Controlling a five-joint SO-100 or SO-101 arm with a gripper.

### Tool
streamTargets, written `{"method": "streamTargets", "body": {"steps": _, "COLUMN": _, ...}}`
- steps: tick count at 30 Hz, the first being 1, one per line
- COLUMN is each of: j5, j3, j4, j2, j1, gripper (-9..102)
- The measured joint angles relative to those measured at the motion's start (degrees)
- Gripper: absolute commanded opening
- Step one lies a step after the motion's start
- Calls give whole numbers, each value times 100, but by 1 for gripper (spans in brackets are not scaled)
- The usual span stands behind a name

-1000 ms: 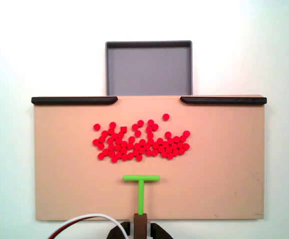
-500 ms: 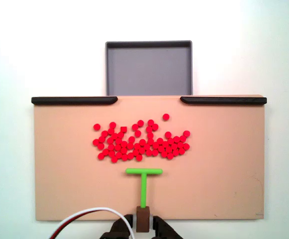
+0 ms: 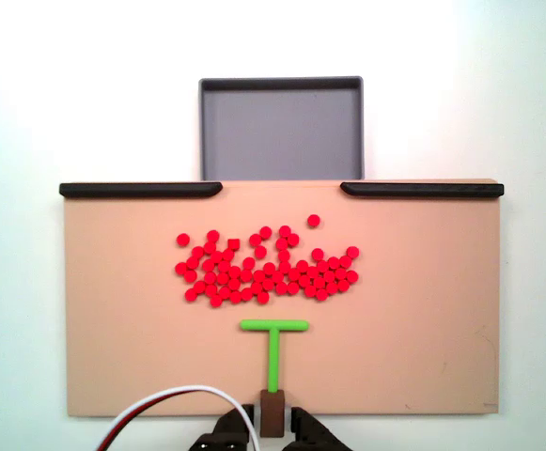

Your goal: Push granules from bottom to the grey container

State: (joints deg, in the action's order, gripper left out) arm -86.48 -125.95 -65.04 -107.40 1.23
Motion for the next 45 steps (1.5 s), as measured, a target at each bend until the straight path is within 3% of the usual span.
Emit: {"method": "streamTargets", "body": {"steps": 45, "j5": -9, "j3": 598, "j4": 79, "j2": 765, "j1": -53, "gripper": 0}}
